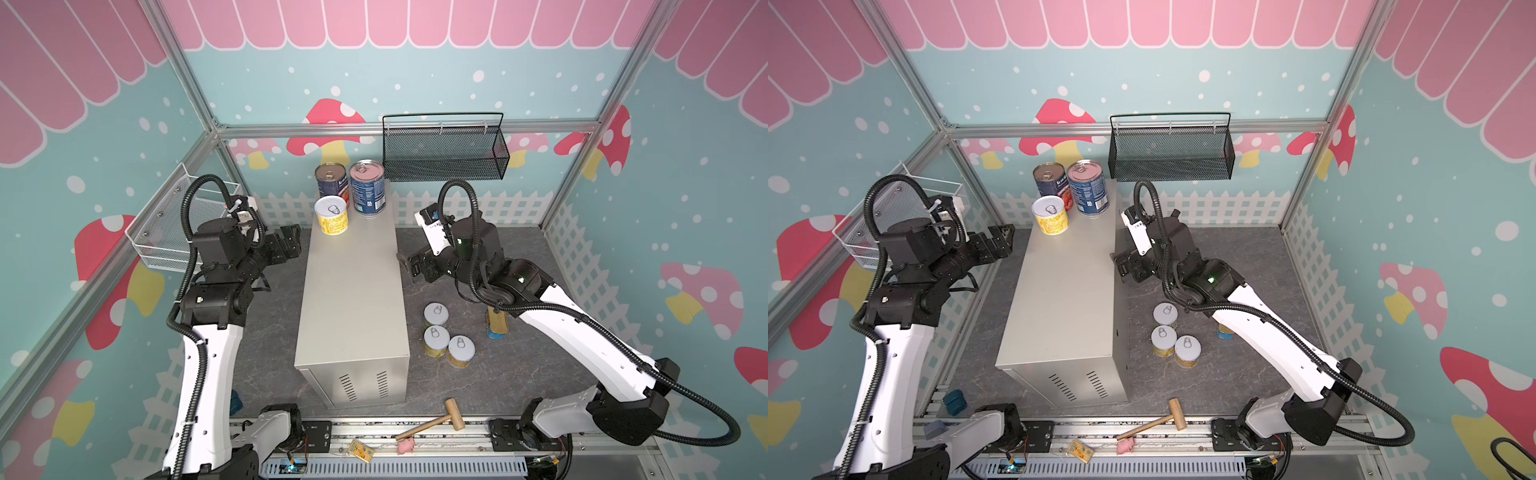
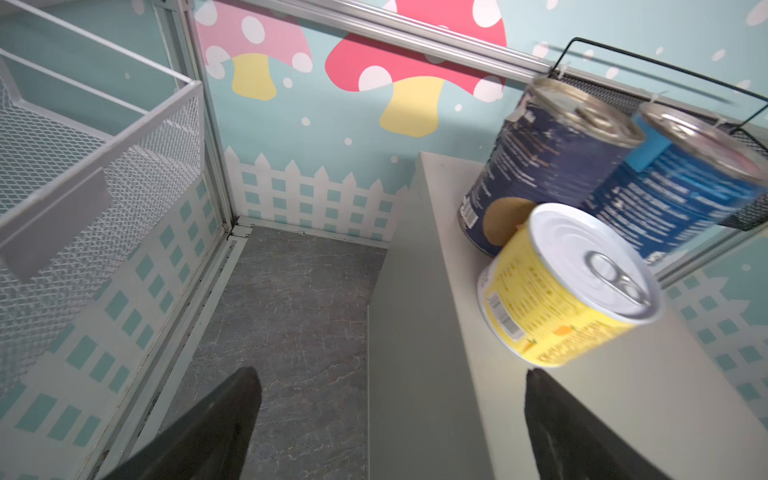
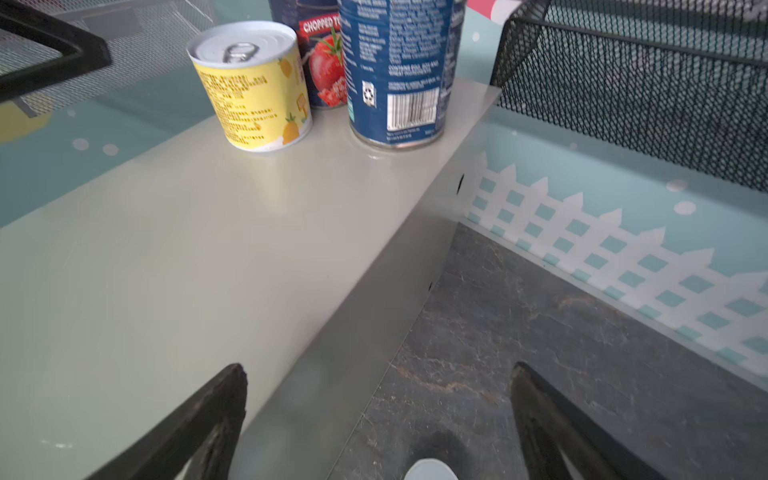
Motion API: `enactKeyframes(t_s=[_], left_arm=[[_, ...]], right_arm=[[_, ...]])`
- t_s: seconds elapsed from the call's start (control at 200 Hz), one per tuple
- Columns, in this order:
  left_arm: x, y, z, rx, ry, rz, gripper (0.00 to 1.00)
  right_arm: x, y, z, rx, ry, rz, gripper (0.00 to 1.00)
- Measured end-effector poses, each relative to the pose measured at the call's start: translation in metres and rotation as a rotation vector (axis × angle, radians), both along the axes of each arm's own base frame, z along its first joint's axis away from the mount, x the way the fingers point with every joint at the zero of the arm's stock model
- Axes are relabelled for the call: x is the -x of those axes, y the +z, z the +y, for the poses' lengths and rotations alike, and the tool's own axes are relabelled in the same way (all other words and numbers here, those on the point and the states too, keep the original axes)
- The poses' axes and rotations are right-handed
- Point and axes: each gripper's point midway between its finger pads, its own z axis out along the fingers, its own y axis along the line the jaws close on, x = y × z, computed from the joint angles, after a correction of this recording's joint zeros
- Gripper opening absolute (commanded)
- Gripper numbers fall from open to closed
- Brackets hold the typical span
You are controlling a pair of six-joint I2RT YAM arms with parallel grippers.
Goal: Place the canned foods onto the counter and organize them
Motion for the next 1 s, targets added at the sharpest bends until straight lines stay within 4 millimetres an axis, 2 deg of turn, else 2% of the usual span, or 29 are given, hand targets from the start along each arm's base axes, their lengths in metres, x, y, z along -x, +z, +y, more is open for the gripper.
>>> enactKeyframes(t_s=[0.275,0.495,0.65,0.87,0.996], left_arm=[[0.049,0.011,-0.044,-0.032,-0.168,-0.021,0.99],[0.078,0.013,-0.08,-0.021,-0.348,0.008,0.99],[0.092,0.014,-0.103,0.0,-0.463,0.04,0.99],[0.106,0.004,-0.13,-0.005,-0.582,0.087,0.99],[0.111,0.001,-0.138,-0.025,-0.616,0.092,0.99]], right_arm=[[0.012,-0.014,-0.043,-0.018,-0.141,0.02,0.99],[0.013,-0.048,-0.088,-0.01,-0.276,0.084,0.99],[0.015,-0.093,-0.104,0.019,-0.327,0.173,0.99],[0.035,-0.194,-0.112,0.125,-0.334,0.362,0.99],[0.041,-0.232,-0.108,0.139,-0.318,0.44,0.98]])
